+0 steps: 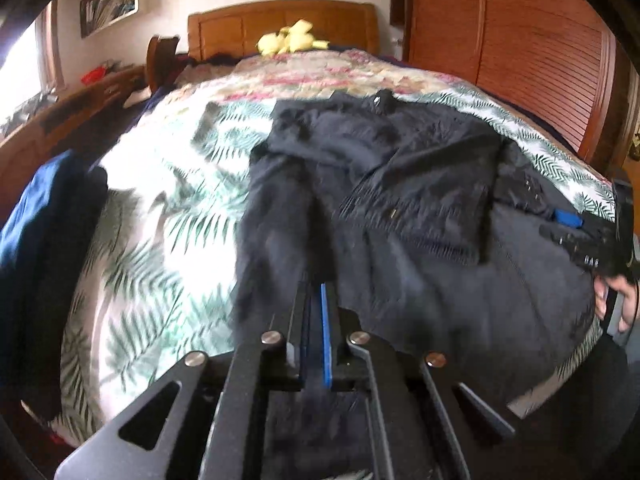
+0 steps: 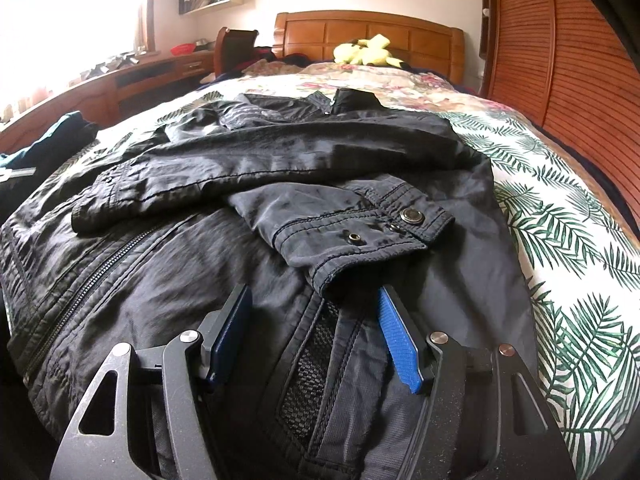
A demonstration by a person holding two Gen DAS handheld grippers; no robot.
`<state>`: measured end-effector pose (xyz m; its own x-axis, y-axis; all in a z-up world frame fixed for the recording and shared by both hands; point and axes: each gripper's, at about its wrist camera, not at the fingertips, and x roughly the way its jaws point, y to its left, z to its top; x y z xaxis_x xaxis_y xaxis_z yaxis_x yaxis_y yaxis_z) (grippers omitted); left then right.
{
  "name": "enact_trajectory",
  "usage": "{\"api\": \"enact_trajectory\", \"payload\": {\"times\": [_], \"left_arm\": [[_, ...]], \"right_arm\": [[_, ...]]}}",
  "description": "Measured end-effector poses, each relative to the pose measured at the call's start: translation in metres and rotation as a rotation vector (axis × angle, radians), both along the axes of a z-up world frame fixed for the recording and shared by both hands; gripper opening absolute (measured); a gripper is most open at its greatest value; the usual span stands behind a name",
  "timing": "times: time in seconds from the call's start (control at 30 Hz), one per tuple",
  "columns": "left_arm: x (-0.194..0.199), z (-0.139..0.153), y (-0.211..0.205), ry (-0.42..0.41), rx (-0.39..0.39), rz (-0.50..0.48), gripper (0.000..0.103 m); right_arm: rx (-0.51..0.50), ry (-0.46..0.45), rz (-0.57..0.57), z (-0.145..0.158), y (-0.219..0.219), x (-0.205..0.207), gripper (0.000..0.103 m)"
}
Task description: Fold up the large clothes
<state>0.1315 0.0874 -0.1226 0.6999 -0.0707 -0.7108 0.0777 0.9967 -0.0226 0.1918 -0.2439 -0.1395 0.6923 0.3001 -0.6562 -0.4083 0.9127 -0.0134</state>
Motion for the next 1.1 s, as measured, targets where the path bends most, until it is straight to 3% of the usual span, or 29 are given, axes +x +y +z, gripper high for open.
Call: {"api": "enact_trajectory", "payload": {"times": [0.4,0.63,0.87,1.1], "left_arm": [[-0.029,-0.016,0.035,0.061,0.019,0.054,0.013],[-0.021,-0.029,0.033,0.117,0.027,0.048,0.018],[-0.011,-0.035,0.042,0.126,0.025,0.089,0.035],[-0.004,-0.038,0.046,0.129,0.029,0.104,0.042]], "right_arm": [[-0.02,-0.01,-0.02,0.0,0.001,-0.001,0.066],[-0.028,-0.015,-0.025,0.0,0.001,-0.002,0.067],[-0.028,-0.014,-0.025,0.0,0.002,-0.002,0.067],[-0.037,0.025,-0.031,0.005,0.0,-0.002,0.068]]}}
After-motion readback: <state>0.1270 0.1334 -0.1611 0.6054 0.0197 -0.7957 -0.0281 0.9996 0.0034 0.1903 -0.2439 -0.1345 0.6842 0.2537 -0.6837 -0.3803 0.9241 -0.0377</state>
